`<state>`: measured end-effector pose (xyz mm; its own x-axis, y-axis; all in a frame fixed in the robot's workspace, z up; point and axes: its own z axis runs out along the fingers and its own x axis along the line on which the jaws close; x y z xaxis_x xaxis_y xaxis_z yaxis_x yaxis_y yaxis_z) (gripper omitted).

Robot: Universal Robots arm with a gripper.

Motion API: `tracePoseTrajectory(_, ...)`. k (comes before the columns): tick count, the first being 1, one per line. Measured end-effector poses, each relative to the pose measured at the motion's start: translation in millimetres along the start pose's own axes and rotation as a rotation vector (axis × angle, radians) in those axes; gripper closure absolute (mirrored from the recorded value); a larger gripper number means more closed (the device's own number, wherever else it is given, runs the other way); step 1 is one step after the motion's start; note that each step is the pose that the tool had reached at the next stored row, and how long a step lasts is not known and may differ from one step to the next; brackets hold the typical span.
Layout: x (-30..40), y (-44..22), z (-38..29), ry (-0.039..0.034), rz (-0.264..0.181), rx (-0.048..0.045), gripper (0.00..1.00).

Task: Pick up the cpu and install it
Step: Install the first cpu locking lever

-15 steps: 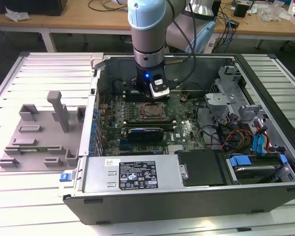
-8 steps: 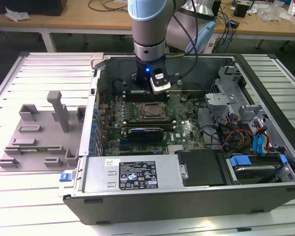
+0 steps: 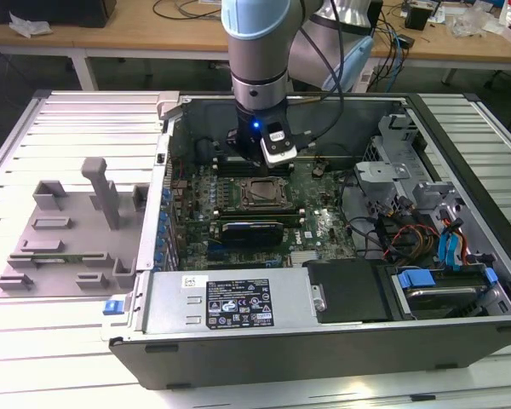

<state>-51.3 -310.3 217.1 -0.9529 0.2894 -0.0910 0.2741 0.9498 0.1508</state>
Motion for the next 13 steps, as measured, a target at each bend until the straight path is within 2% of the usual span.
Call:
tracePoseTrajectory(1,-1.3,-4.4,-0.6,-0.0003,0.000,0.0014,0.89)
tracePoseTrajectory(5,-4.3,-15.0,-1.9,-0.0017,-0.001,0.0061,0.89)
tracePoseTrajectory(8,-5.8,-20.1,-2.5,-0.0026,-0.001,0.0091,0.89)
tracePoseTrajectory(12,-5.9,-20.4,-2.6,-0.0029,-0.001,0.0098,0.89)
tracePoseTrajectory(13,-5.9,-20.5,-2.7,-0.0065,-0.006,0.0282,0.89)
